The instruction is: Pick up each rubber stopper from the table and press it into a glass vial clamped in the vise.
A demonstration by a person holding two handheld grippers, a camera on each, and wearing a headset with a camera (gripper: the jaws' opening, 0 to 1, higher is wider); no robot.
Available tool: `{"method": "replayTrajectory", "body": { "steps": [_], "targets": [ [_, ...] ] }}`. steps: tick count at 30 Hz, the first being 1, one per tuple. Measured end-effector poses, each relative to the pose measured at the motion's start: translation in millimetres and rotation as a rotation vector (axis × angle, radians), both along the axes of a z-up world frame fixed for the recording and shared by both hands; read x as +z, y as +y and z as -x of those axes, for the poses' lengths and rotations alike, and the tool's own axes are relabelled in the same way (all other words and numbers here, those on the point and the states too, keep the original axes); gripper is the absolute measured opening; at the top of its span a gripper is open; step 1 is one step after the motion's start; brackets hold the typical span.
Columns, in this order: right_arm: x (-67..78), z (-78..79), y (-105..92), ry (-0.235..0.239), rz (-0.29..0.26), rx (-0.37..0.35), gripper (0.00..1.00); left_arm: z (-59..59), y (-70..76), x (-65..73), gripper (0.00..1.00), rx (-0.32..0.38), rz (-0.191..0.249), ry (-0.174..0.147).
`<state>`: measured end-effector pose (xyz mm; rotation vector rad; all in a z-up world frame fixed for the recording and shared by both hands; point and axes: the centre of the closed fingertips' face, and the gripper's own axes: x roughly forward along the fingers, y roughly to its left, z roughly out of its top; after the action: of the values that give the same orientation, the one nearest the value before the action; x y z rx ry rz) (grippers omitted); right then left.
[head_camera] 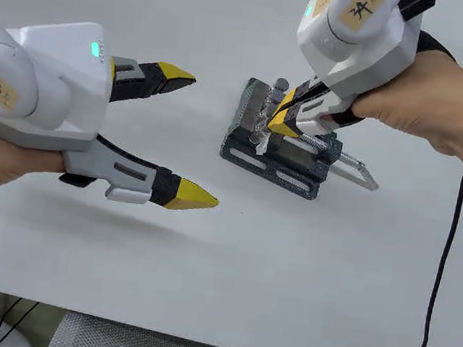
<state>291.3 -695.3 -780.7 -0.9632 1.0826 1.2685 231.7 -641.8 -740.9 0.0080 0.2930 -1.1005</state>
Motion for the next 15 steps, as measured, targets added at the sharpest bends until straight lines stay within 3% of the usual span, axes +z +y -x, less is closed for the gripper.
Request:
{"method": "replayTrajectory", "body": {
  "steps": [15],
  "targets": [
    [-1.0, 2.1, -0.4, 0.019, 0.061, 0.044, 0.01, -1.4, 1.7, 0.9, 0.87, 0.007, 0.007, -0.002]
  ]
}}
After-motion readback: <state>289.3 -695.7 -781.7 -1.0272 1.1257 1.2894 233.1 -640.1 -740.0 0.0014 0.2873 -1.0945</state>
